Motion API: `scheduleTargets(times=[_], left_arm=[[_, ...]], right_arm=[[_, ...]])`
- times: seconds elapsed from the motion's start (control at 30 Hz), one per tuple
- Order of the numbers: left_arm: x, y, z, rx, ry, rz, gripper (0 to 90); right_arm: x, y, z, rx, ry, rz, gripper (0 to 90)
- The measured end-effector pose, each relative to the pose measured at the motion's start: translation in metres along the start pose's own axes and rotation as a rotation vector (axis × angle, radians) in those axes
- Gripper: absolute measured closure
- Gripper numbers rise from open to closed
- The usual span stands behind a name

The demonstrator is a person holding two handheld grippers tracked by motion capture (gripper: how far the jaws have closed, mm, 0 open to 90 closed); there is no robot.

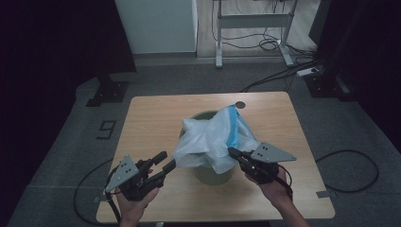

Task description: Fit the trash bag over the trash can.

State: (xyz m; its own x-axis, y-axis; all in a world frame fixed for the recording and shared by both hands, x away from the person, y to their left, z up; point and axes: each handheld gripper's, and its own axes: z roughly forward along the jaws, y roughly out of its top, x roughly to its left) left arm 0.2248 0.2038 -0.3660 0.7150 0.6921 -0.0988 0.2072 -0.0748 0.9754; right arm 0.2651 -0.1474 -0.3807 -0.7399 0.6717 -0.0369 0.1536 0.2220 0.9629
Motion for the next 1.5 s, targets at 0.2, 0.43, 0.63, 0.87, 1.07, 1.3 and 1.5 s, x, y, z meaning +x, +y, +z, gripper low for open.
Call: scheduleTargets(times=[0.2,0.43,0.63,0.87,1.07,1.3,1.5], left_arm=[[-0.001,0.025,0.007,0.035,0.001,0.035,46.0],[0.006,0.045,0.033,0.105,0.022,0.018,45.0],[0.012,0.049,0.062,0.176,0.032,0.005,45.4],[0.011,0.04,0.082,0.205,0.034,0.031,63.6],[0.008,0.034,0.076,0.171,0.007,0.057,89.2],[0.012,0.022,0.053,0.111,-0.027,0.037,90.0],[0.013,0.013,0.048,0.098,-0.032,0.036,90.0]], right_arm=[[0.005,-0.004,-0.003,0.006,0.019,-0.022,88.8],[0.01,-0.01,-0.008,0.009,0.031,-0.031,88.8],[0.017,-0.014,-0.012,0.009,0.049,-0.041,88.8],[0.022,-0.017,-0.019,0.002,0.067,-0.052,88.8],[0.022,-0.018,-0.026,-0.012,0.088,-0.045,87.7],[0.021,-0.016,-0.047,-0.074,0.092,-0.01,61.4],[0.009,-0.007,-0.052,-0.089,0.036,0.024,49.2]])
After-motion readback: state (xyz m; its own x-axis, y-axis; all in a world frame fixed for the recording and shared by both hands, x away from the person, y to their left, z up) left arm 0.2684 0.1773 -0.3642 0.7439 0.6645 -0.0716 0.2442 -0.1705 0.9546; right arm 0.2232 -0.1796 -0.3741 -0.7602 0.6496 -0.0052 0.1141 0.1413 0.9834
